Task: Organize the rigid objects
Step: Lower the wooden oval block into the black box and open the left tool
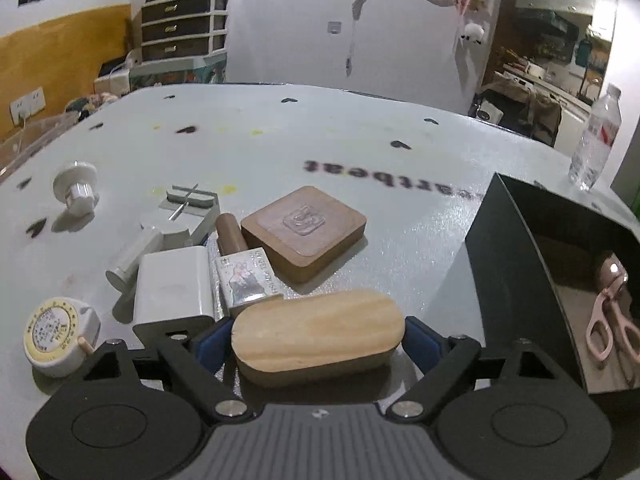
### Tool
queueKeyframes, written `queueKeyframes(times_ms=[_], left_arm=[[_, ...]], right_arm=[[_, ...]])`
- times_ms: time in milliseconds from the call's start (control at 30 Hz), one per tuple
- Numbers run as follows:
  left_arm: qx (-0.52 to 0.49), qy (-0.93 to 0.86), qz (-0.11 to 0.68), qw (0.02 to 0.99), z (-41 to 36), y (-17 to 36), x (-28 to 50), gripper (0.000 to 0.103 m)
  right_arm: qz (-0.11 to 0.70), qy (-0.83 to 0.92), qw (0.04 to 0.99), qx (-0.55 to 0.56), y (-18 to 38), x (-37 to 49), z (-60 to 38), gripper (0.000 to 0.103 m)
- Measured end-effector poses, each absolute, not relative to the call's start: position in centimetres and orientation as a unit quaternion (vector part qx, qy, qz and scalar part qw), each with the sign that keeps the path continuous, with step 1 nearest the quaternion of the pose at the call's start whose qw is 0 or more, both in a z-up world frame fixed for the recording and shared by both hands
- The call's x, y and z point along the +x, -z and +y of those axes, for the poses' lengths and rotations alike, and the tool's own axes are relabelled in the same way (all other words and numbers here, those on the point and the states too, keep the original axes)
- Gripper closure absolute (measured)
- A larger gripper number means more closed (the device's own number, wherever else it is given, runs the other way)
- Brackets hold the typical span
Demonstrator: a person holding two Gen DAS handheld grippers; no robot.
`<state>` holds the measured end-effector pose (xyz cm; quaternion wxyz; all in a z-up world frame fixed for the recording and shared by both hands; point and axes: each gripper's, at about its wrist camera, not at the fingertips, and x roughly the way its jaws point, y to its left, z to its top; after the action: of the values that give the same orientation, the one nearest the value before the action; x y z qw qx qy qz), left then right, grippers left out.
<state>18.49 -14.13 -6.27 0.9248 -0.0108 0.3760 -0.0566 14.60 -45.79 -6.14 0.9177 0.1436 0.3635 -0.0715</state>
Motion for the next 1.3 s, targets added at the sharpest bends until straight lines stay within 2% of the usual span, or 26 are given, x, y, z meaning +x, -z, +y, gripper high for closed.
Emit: queueKeyframes(times_ms=[167,400,633,900,1033,1300], left_arm=[[-0.016,0.081,0.376,0.923,-14.0,5.6,18.4,0.015],[-0.034,0.141,0.321,0.936,-15.1,0.9,18.5,0.015],[-0.046,0.243,0.305,0.920,-20.6,-2.1,20.2,0.015],[-0.012,0.305,0.359,0.882,-28.5,-0.7,22.6,0.015],[-0.011,0.304,0.403,0.863,-30.3,0.9,24.2,0.015],[0.008,0.288,0.438,0.852,-32.3,3.5,26.2,0.015]], right_arm=[[0.363,0.072,0.918,0.143,6.2,14.6,-45.8,0.091],[0.361,0.070,0.918,0.147,6.2,14.5,-45.9,0.092],[0.360,0.070,0.919,0.145,6.2,14.5,-45.8,0.093],[0.357,0.068,0.922,0.134,6.0,14.2,-45.6,0.093],[0.356,0.065,0.924,0.127,5.8,14.1,-45.5,0.094],[0.354,0.062,0.925,0.125,5.7,14.0,-45.6,0.093]])
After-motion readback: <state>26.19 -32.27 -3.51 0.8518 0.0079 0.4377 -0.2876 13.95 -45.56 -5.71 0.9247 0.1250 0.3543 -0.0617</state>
